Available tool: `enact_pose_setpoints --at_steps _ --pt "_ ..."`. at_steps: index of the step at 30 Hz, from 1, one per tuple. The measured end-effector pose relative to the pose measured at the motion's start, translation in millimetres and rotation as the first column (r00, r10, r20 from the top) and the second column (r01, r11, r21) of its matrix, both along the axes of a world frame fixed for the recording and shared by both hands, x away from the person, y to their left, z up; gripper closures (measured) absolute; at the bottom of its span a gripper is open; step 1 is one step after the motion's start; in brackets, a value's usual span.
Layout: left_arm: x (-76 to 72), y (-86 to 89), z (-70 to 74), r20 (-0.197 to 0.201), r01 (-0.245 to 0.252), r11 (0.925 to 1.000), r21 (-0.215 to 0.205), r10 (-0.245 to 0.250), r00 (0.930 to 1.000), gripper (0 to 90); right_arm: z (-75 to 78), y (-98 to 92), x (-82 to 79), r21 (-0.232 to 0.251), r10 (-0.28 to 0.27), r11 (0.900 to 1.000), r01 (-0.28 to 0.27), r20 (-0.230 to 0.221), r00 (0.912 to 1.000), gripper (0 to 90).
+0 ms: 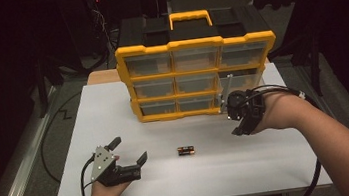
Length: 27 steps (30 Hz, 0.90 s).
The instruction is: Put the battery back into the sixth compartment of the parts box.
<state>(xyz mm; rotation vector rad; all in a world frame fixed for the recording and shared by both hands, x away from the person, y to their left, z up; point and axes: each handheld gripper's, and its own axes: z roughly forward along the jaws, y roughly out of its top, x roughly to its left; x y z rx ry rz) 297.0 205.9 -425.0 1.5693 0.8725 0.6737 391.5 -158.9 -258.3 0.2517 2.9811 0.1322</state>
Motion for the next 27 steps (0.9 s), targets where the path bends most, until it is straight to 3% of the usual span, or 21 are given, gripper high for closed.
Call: enact_pose_setpoints --at_steps 18,27 --pt "0.0 -0.2 -0.2 -0.001 0.003 1.0 -0.001 -0.003 1.0 0.5 -39.2 0.2 -6.3 0.009 -0.016 1.0 0.016 -0.016 0.9997 36.6" --pt "-0.1 -0.5 -0.1 -0.001 0.005 1.0 0.0 -0.005 1.0 0.5 -56.4 6.2 -12.2 0.01 -0.012 1.0 0.012 -0.009 0.9999 19.4"
